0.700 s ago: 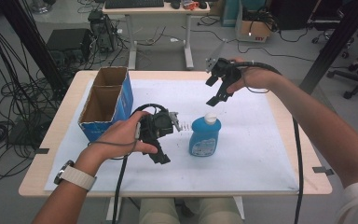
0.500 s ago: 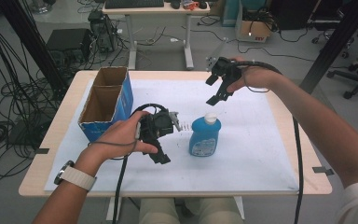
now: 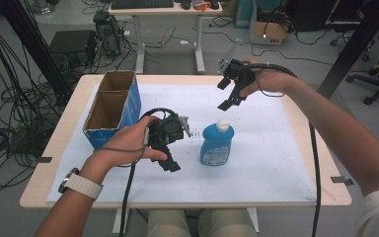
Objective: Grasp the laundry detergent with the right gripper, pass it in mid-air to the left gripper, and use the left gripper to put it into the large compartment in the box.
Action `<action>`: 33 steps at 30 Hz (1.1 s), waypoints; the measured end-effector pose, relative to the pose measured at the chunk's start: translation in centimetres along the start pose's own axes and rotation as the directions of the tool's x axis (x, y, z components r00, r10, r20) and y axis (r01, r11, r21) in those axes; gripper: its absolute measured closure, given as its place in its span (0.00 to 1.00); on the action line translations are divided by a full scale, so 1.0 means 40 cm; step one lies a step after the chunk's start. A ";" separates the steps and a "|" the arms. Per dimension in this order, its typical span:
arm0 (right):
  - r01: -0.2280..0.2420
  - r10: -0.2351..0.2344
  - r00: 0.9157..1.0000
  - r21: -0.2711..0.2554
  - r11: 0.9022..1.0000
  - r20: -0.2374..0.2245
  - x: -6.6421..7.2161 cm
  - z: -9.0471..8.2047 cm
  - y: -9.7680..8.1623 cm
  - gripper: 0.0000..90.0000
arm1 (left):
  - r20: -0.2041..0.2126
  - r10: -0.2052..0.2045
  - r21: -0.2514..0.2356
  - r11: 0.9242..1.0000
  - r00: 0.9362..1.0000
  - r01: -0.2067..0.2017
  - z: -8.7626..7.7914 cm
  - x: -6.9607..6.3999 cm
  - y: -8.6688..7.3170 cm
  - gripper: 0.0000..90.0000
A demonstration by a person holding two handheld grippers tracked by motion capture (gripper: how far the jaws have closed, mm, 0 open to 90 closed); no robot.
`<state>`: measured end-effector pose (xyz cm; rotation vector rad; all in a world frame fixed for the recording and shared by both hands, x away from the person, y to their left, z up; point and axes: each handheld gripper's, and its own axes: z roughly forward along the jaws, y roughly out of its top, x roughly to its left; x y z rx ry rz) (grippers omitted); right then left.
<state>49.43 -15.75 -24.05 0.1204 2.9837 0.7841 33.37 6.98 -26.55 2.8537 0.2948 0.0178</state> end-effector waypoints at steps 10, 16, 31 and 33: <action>-0.003 0.003 1.000 -0.037 0.999 0.010 0.004 -0.030 -0.003 0.12 | -0.003 -0.001 0.000 1.000 1.000 0.001 0.000 -0.002 0.002 0.14; 0.007 -0.006 1.000 -0.042 0.999 0.018 0.012 -0.049 -0.004 0.12 | -0.010 0.001 0.000 1.000 1.000 -0.001 -0.002 -0.005 0.005 0.14; 0.014 -0.012 1.000 -0.095 0.995 0.026 0.052 -0.112 -0.017 0.06 | -0.021 0.002 -0.002 1.000 1.000 -0.002 -0.009 -0.011 0.002 0.14; 0.019 -0.017 1.000 -0.094 0.995 0.023 0.056 -0.117 -0.018 0.06 | -0.021 0.001 -0.002 1.000 1.000 -0.002 -0.008 -0.011 0.003 0.14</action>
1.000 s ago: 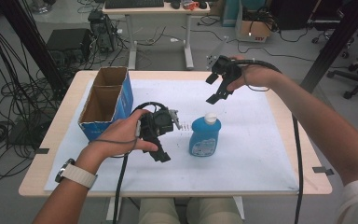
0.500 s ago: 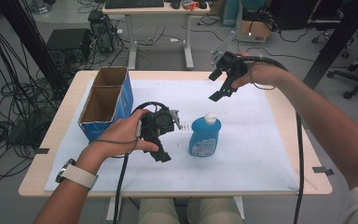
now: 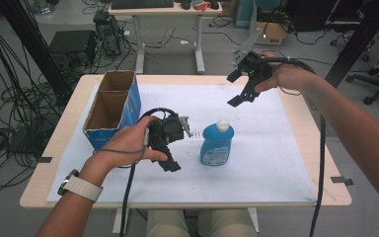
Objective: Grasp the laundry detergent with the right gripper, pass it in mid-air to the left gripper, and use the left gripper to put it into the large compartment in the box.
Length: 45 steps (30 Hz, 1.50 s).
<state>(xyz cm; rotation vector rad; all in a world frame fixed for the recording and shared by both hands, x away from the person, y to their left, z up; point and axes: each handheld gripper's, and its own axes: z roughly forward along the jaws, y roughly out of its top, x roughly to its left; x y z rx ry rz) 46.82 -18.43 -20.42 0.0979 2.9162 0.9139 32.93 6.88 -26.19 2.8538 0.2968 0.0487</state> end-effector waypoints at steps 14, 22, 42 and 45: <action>-0.031 0.031 0.999 -0.011 0.999 -0.037 0.060 -0.022 -0.046 0.05 | -0.002 -0.004 -0.004 1.000 1.000 0.004 0.003 -0.004 0.000 0.14; -0.014 0.013 0.999 -0.034 0.999 -0.046 0.080 -0.014 -0.073 0.06 | -0.002 0.001 -0.009 1.000 1.000 -0.001 0.007 -0.005 0.003 0.14; 0.003 -0.006 0.998 -0.045 0.999 -0.068 0.129 0.035 -0.125 0.06 | -0.002 -0.008 -0.016 1.000 1.000 0.008 0.011 -0.009 -0.003 0.14; 0.031 -0.034 0.998 -0.043 0.999 -0.061 0.134 0.048 -0.136 0.06 | -0.003 -0.009 -0.017 1.000 1.000 0.008 0.012 -0.009 -0.004 0.14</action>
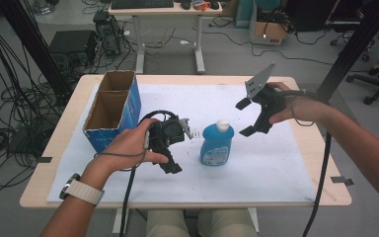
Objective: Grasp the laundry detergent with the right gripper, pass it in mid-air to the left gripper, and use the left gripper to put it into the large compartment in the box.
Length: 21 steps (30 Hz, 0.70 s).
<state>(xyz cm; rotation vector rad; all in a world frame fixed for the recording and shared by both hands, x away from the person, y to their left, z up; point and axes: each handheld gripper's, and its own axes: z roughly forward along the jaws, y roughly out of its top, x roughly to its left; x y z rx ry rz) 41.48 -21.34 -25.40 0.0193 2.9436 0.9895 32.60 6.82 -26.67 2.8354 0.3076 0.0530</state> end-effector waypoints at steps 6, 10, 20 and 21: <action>-0.013 0.013 1.000 -0.011 1.000 0.001 0.009 0.014 -0.008 0.06 | -0.001 -0.004 -0.007 1.000 1.000 0.004 0.001 -0.001 0.001 0.14; -0.004 0.004 1.000 -0.039 0.999 -0.008 0.007 0.027 -0.020 0.06 | 0.002 -0.001 -0.004 1.000 1.000 0.001 0.003 -0.001 0.001 0.14; -0.018 0.018 1.000 -0.061 0.998 -0.006 0.008 0.051 -0.042 0.05 | 0.001 -0.005 -0.002 1.000 1.000 0.005 0.006 0.001 -0.003 0.14; -0.031 0.031 1.000 -0.062 0.998 -0.007 0.011 0.055 -0.047 0.05 | -0.005 0.038 0.032 0.999 0.999 -0.038 0.002 0.008 -0.002 0.14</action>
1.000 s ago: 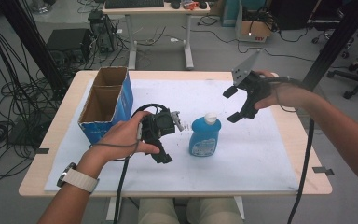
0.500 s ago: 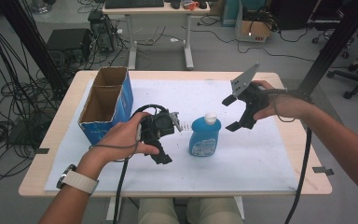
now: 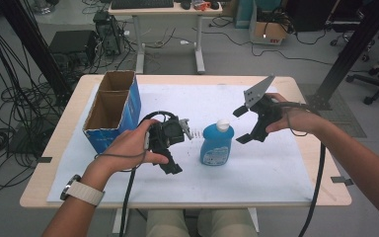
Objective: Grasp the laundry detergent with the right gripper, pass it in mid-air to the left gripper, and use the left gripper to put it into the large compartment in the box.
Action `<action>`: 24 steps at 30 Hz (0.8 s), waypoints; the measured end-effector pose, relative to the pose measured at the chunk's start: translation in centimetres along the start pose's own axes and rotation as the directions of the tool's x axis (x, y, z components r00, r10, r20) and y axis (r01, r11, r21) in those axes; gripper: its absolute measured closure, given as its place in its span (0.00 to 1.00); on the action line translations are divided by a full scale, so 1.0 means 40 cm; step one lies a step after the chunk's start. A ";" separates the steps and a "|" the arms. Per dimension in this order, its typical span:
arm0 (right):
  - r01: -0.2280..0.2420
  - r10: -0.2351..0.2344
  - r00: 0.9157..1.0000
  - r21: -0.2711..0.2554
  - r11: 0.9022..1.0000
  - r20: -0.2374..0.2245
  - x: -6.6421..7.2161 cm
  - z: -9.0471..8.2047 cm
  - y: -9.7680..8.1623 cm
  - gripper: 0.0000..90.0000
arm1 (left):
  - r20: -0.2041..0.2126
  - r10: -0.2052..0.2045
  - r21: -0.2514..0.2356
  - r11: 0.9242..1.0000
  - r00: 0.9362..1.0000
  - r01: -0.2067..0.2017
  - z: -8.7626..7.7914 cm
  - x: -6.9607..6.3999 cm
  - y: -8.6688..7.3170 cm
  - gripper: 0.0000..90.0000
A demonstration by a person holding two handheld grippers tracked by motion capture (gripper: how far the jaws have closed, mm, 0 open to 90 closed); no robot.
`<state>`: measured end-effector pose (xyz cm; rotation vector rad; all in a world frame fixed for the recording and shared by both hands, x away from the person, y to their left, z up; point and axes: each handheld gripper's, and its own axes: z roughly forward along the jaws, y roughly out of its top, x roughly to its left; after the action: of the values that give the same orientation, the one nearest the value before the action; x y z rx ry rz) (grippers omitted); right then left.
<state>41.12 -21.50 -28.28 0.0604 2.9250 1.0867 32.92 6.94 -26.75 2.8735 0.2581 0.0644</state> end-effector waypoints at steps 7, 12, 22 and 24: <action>0.021 -0.020 1.000 -0.035 0.999 0.010 -0.002 0.009 -0.016 0.05 | 0.000 0.002 -0.004 1.000 1.000 -0.002 0.002 0.001 0.001 0.14; -0.003 0.003 1.000 -0.012 1.000 -0.001 0.003 0.013 -0.034 0.04 | 0.002 0.003 -0.002 1.000 1.000 -0.003 0.004 0.001 0.002 0.14; -0.008 0.009 1.000 -0.051 0.999 0.019 0.007 0.026 -0.053 0.04 | 0.003 -0.004 -0.008 1.000 1.000 0.004 0.005 -0.001 0.000 0.14; -0.010 0.010 1.000 -0.030 1.000 0.012 0.007 0.027 -0.058 0.04 | 0.002 -0.004 -0.008 1.000 1.000 0.004 0.004 -0.001 0.000 0.14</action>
<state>40.80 -22.52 -30.61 0.0811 2.9001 1.1270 32.89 6.89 -26.90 2.8645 0.2624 0.0617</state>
